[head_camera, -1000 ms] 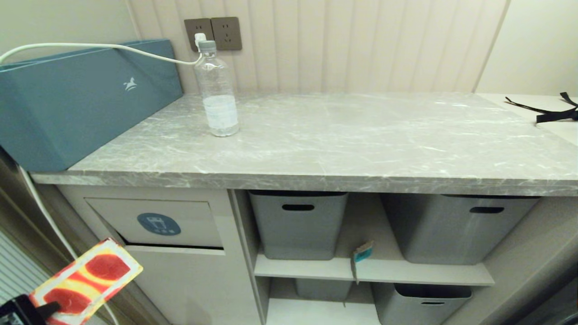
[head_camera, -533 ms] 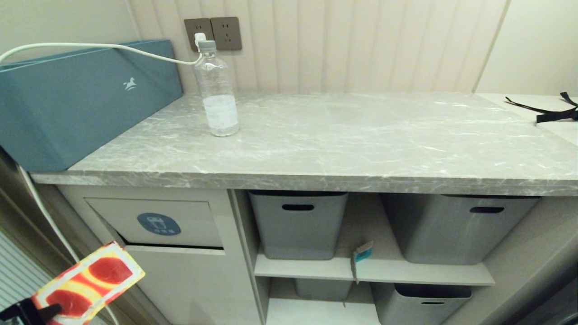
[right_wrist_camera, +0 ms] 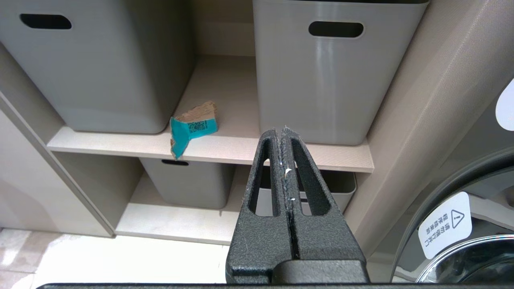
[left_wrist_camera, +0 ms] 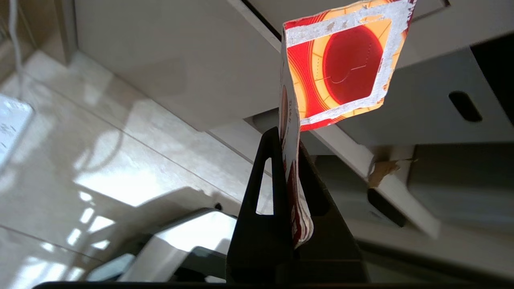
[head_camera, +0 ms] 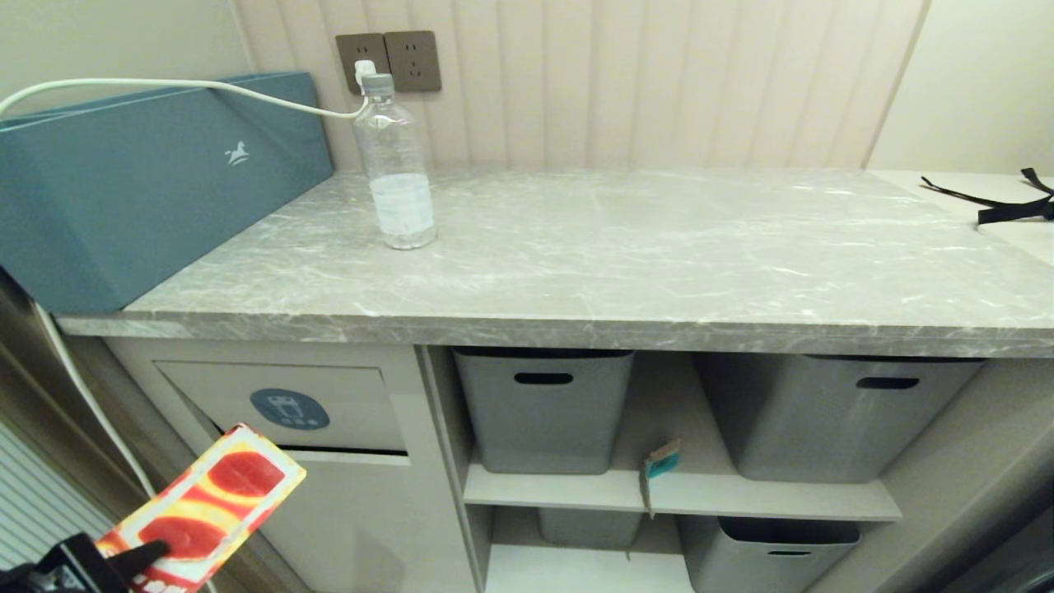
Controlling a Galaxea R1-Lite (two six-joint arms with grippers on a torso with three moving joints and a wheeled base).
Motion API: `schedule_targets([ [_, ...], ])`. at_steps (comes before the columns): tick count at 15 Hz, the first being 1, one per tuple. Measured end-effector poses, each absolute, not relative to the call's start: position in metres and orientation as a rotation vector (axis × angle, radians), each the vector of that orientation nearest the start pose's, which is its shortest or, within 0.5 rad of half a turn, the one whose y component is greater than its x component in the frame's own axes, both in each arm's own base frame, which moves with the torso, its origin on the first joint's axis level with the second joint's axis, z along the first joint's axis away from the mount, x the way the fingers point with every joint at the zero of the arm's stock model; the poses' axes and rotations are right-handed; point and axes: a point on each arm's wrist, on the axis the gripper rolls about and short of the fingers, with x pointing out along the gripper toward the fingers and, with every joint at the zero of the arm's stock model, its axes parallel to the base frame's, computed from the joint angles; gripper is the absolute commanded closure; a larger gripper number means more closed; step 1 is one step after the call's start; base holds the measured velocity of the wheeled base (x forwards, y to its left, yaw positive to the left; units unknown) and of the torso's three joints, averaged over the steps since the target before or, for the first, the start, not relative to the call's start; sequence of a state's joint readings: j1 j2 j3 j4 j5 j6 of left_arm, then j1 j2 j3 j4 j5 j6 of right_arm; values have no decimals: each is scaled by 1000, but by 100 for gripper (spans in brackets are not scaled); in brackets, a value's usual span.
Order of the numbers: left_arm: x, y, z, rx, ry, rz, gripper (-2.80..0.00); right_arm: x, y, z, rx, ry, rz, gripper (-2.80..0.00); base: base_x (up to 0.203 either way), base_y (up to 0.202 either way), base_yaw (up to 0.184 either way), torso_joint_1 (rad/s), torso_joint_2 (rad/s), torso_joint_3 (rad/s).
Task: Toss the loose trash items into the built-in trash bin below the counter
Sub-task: Put the garbage in the trash can
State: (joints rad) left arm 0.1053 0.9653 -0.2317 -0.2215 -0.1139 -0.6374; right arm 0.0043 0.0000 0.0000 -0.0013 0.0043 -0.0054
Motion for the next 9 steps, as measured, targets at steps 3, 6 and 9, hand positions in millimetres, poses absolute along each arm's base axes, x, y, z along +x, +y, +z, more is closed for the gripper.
schedule_targets([
  [3,107,9,129,-814,526,199,0,-23,0,76,-5,-1,8,0,0,0,0,0,0,0],
  [6,112,10,119,-836,567,228,0,-23,0,76,-5,-1,8,0,0,0,0,0,0,0],
  [9,118,11,116,-812,576,225,0,-23,0,76,-5,-1,8,0,0,0,0,0,0,0],
])
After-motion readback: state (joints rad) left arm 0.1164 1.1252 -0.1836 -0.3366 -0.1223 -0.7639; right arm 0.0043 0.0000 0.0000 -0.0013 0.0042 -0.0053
